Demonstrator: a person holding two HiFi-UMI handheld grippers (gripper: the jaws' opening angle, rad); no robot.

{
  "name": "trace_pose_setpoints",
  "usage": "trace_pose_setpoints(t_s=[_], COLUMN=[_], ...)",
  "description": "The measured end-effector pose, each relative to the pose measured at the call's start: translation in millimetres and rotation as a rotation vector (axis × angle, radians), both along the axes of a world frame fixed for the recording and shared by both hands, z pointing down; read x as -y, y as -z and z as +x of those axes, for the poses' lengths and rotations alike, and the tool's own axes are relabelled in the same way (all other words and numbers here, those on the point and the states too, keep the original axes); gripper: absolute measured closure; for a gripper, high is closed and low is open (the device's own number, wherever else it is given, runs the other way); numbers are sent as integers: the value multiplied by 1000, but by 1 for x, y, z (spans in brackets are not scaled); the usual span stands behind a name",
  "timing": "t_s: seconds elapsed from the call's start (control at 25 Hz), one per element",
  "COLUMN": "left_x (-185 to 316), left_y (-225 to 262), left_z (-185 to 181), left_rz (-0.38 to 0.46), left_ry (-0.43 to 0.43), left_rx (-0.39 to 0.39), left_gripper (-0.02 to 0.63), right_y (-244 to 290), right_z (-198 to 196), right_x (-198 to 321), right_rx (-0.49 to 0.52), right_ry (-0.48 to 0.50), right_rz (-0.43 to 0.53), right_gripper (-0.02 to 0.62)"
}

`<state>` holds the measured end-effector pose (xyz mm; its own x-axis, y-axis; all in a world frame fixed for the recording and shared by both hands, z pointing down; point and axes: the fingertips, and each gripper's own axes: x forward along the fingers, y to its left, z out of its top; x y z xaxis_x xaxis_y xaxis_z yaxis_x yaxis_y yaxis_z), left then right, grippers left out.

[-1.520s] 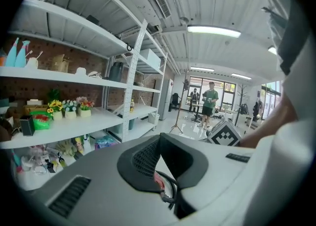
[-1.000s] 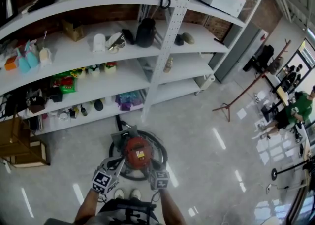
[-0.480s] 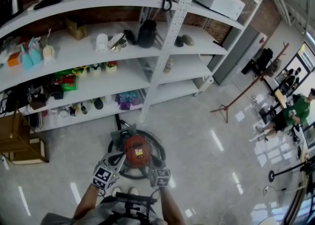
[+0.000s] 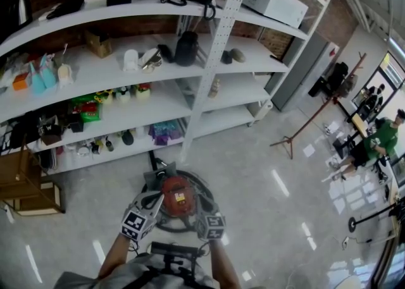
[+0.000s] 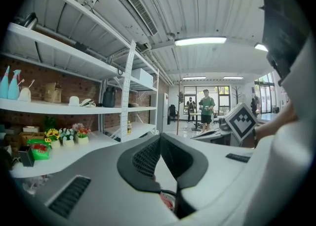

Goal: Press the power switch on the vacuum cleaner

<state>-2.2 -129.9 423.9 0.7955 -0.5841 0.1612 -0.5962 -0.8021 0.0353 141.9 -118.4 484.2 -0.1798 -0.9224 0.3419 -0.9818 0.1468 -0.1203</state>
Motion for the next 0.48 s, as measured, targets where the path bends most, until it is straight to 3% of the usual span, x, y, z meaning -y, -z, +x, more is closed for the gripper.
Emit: trace_pose_setpoints(t_s=[0.48], left_x=[-3], left_y=[22], left_z=[5], left_rz=[70], left_ry=[3], left_rx=[7], left_gripper=[598], right_y=[56], right_z=[7], right_x=[-22], right_rx=[-38], right_ry=[-2], right_rz=[82], right_gripper=[583])
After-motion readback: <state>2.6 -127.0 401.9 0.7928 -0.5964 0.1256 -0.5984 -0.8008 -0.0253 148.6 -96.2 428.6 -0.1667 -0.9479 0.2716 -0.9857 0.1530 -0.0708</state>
